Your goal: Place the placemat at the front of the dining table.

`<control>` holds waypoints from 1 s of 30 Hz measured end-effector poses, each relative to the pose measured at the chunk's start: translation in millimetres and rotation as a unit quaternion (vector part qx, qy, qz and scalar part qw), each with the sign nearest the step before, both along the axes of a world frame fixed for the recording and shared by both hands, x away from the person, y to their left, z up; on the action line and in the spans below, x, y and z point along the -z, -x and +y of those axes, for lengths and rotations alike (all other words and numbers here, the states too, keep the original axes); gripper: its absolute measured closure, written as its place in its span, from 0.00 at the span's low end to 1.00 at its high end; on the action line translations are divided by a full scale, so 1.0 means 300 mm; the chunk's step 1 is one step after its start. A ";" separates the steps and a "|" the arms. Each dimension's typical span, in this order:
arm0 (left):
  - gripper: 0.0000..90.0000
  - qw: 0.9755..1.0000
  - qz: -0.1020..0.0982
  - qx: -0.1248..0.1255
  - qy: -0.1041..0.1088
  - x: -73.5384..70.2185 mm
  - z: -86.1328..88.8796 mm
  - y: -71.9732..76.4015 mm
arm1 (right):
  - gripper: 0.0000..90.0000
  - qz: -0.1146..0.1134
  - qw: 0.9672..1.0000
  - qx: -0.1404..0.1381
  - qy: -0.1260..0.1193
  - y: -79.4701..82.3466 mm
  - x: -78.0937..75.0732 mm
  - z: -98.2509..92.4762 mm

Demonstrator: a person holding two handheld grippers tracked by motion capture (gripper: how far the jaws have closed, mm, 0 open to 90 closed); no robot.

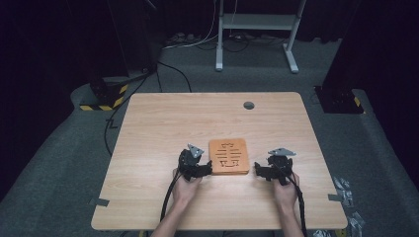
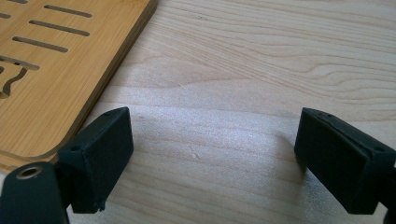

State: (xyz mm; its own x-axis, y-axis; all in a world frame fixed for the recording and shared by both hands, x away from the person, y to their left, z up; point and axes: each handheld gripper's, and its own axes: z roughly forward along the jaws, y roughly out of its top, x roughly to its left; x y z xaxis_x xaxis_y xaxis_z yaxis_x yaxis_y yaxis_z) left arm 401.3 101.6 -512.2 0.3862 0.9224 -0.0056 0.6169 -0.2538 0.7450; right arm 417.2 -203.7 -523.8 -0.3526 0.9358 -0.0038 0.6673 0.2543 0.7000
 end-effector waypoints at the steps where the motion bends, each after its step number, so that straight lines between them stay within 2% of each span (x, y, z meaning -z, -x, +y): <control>1: 0.28 1.000 0.001 -0.001 0.000 0.002 -0.001 0.000 | 0.13 0.000 1.000 0.000 0.000 0.000 0.000 0.000; 2: 0.28 1.000 0.003 0.002 -0.006 0.003 -0.001 -0.001 | 0.13 0.000 1.000 0.000 0.000 0.000 0.000 0.000; 14: 0.28 1.000 0.002 0.000 0.006 0.011 -0.012 -0.005 | 0.13 0.000 1.000 0.000 0.000 0.000 0.000 0.000; 30: 0.29 1.000 0.000 0.010 0.005 0.009 -0.046 -0.020 | 0.13 -0.004 1.000 0.002 -0.001 0.001 0.002 -0.001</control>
State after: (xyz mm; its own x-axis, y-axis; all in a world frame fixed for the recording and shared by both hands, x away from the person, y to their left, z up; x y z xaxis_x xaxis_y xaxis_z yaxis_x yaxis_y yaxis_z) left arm 407.4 87.7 -514.8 0.4045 0.9144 -0.0153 0.6120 -0.2582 0.7476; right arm 416.8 -204.0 -524.3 -0.3495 0.9369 -0.0053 0.6632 0.2514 0.7050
